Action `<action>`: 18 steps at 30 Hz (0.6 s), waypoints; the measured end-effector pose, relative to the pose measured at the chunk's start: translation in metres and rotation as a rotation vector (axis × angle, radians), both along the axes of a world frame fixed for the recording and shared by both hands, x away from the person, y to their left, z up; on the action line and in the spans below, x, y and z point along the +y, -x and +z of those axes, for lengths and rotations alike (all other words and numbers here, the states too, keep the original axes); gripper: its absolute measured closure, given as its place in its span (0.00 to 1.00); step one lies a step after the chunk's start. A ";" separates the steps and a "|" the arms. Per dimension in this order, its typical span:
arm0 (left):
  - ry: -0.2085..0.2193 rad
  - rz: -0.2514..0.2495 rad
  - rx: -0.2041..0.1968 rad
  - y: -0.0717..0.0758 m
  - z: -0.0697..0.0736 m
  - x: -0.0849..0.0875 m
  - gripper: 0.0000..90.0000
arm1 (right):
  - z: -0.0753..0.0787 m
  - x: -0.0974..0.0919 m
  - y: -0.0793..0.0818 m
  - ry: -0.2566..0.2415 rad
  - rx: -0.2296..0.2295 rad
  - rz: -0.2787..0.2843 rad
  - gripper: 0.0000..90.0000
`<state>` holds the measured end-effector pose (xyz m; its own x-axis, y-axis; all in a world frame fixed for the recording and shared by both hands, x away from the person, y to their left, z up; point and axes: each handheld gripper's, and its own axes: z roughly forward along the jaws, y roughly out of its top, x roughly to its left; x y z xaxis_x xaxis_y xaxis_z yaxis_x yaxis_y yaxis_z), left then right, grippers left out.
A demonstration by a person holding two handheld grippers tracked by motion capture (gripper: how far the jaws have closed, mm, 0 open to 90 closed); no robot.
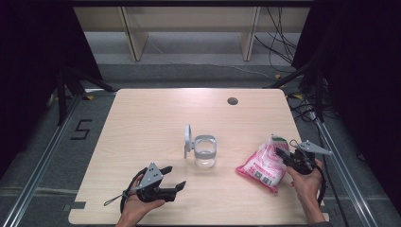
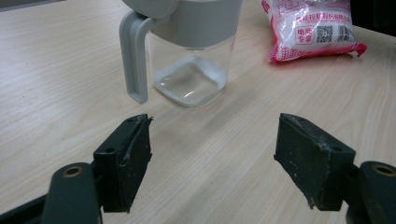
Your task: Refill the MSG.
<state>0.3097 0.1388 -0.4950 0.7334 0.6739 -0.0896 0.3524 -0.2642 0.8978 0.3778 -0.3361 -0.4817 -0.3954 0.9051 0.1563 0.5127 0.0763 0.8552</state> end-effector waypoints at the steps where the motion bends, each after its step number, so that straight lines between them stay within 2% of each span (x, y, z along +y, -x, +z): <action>1: 0.008 0.001 -0.001 0.000 0.000 -0.001 0.29 | 0.000 0.000 0.000 0.000 0.000 0.000 1.00; 2: -0.006 -0.004 -0.004 0.000 0.000 0.000 0.29 | 0.002 0.002 0.001 0.016 -0.019 0.004 1.00; 3: 0.001 -0.004 -0.002 0.000 0.000 -0.001 0.29 | 0.008 0.007 0.004 0.011 -0.037 0.013 1.00; 6: -0.007 0.001 0.003 0.001 -0.001 -0.002 0.29 | 0.013 0.012 0.007 0.017 -0.050 0.023 1.00; 7: -0.003 -0.001 0.002 0.002 -0.001 -0.003 0.29 | 0.015 0.015 0.009 0.003 -0.056 0.022 1.00; 8: -0.008 -0.007 0.001 0.002 -0.001 -0.004 0.29 | 0.017 0.015 0.008 0.024 -0.080 0.040 1.00; 9: 0.003 -0.013 0.010 0.002 -0.002 -0.005 0.29 | 0.020 0.018 0.012 -0.001 -0.079 0.036 1.00; 11: -0.009 -0.007 0.004 0.003 -0.002 -0.006 0.29 | 0.022 0.019 0.013 -0.006 -0.082 0.043 1.00; 14: 0.003 -0.018 0.008 0.003 -0.004 -0.010 0.29 | 0.029 0.024 0.016 -0.023 -0.135 0.084 1.00; 15: 0.001 -0.027 0.009 0.003 -0.005 -0.013 0.29 | 0.033 0.026 0.019 -0.031 -0.129 0.094 1.00; 18: 0.012 -0.025 0.016 0.004 -0.006 -0.018 0.29 | 0.038 0.030 0.020 -0.023 -0.151 0.108 1.00</action>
